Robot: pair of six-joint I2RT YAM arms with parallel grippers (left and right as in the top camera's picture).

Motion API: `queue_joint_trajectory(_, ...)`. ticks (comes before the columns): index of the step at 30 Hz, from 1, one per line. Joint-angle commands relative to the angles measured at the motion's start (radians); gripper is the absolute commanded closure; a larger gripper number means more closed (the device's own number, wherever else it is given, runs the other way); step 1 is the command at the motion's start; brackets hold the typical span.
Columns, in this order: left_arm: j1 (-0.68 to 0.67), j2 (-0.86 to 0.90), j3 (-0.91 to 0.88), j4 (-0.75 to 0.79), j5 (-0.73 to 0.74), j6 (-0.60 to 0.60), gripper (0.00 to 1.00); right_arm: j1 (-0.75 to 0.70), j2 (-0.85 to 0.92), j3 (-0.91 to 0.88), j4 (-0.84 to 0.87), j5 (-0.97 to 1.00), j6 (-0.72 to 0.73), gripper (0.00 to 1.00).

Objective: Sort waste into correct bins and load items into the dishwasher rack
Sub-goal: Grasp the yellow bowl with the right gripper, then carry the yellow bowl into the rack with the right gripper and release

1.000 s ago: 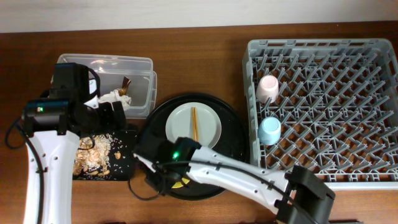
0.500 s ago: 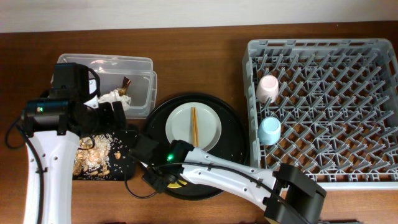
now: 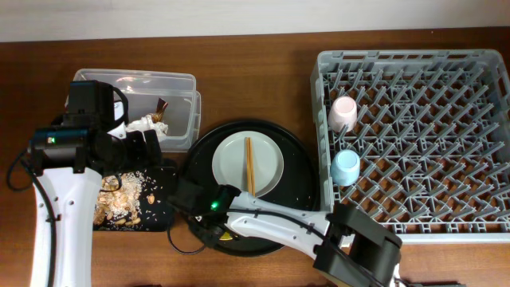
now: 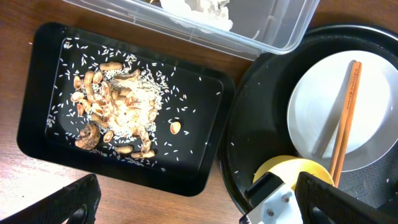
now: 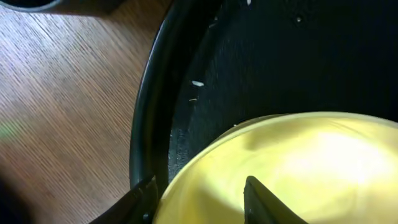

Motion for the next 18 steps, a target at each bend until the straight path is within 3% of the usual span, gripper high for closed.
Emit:
queue_joint_trajectory(1, 0.003, 0.002, -0.001, -0.001, -0.014, 0.008, 0.01, 0.002, 0.008, -0.011, 0.004, -0.001, 0.014, 0.80)
queue_joint_trajectory(6, 0.003, 0.002, -0.001, -0.001, -0.014, 0.008, 0.01, 0.002, 0.007, -0.011, 0.003, -0.032, 0.013, 0.82)
queue_joint_trajectory(7, 0.003, 0.002, -0.001, -0.001, -0.014, 0.008, 0.01, 0.002, 0.005, -0.006, 0.003, -0.052, 0.013, 0.96)
queue_joint_trajectory(11, 0.003, 0.002, -0.001, -0.001, -0.014, 0.008, 0.01, 0.001, -0.083, 0.106, -0.105, -0.211, 0.012, 0.96)
queue_joint_trajectory(15, 0.003, 0.002, -0.001, -0.001, -0.014, 0.008, 0.01, -0.018, -0.286, 0.205, -0.279, -0.207, -0.026, 0.96)
queue_joint_trajectory(18, 0.003, 0.002, -0.001, -0.001, -0.014, 0.008, 0.01, -0.115, -0.423, 0.205, -0.330, -0.207, -0.027, 0.96)
